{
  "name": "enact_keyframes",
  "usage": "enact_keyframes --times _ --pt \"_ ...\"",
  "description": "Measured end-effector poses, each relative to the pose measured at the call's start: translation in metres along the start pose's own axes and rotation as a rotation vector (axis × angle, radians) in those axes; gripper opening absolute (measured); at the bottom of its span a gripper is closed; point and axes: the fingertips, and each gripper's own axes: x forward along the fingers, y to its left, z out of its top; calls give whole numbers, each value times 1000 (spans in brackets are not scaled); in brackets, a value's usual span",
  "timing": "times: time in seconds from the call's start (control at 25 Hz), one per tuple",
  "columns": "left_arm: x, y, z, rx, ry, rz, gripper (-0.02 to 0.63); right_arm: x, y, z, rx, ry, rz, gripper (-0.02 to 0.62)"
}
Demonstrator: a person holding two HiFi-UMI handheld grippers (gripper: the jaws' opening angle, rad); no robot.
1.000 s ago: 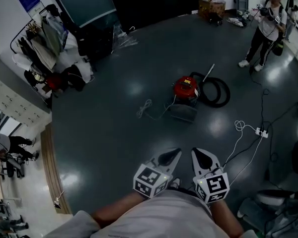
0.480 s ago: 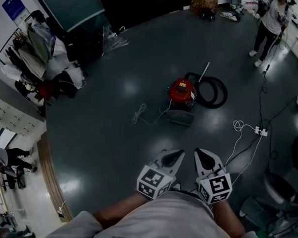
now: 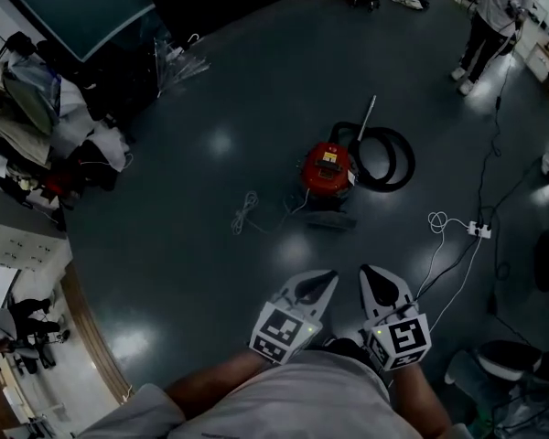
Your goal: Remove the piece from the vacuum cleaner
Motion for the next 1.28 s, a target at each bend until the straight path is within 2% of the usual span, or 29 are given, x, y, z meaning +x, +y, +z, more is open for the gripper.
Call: enact_keyframes --times 0.24,0.52,0.64,0.8,0.96,1.08,1.28 --pt "43 72 2 78 49 -22 6 62 -31 9 19 13 -22 17" --pt "114 133 -18 139 124 -36 6 126 -76 -11 41 59 -6 17" --pt "152 157 -38 170 145 -44 6 155 -104 -26 47 72 19 17" --pt "203 189 -93 183 200 -73 6 201 -140 -61 39 86 46 17" --pt "259 231 -183 222 309 -98 9 249 -173 -114 32 102 68 17" --pt "299 267 -249 288 401 -96 15 278 -194 -158 47 122 71 17" --pt "345 300 -335 384 528 -147 89 310 -219 -230 76 168 66 17"
